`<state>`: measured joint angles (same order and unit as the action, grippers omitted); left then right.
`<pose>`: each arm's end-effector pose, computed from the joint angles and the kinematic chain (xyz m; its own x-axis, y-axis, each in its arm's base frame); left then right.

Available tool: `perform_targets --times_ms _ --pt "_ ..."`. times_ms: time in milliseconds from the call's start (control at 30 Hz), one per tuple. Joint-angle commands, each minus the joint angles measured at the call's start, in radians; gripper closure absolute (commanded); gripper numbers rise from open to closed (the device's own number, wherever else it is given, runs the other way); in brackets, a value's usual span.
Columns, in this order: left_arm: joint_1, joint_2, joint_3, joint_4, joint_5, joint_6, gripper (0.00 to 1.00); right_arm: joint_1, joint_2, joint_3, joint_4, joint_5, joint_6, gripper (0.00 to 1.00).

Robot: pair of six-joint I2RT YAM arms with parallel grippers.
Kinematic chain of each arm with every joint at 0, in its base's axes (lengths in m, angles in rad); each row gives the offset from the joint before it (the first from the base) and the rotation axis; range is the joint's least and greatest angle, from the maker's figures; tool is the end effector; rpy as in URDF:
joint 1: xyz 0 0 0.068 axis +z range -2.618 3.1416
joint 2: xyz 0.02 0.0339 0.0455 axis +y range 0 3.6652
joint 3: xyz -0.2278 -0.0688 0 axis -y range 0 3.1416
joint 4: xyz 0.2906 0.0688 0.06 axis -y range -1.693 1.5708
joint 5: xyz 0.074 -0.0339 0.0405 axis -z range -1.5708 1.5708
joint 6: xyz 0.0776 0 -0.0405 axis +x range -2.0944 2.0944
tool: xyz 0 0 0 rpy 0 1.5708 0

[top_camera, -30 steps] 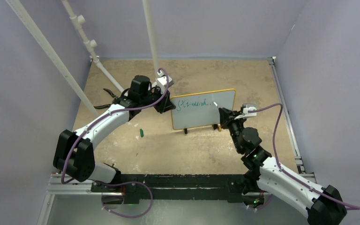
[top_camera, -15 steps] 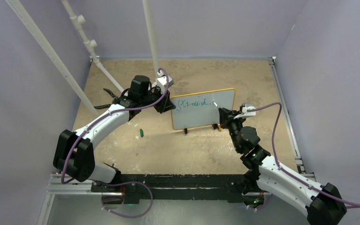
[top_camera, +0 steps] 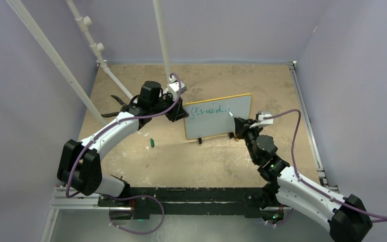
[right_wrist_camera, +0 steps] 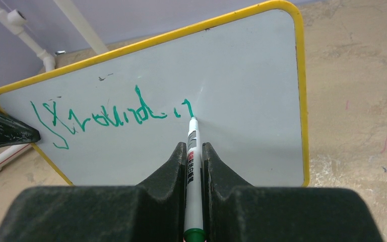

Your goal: Write a sentence on the whiteboard

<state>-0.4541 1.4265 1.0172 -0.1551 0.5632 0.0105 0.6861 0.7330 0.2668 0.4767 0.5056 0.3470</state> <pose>0.3374 -0.2108 0.2036 -0.4725 0.2405 -0.8479 0.7813 0.5595 -0.2767 0.2398 0.1478 0.1904 -0.0534 0.3408 -0.9386 -0.1716 0.9228 0.3448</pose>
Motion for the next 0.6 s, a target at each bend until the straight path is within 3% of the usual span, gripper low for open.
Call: perform_targets --times_ms 0,567 --pt "0.017 0.005 0.031 -0.017 -0.082 0.037 1.00 -0.004 -0.009 0.045 0.031 0.019 -0.011 1.00" --pt "0.017 0.005 0.029 -0.018 -0.081 0.039 1.00 -0.004 -0.007 0.058 0.055 0.063 -0.031 1.00"
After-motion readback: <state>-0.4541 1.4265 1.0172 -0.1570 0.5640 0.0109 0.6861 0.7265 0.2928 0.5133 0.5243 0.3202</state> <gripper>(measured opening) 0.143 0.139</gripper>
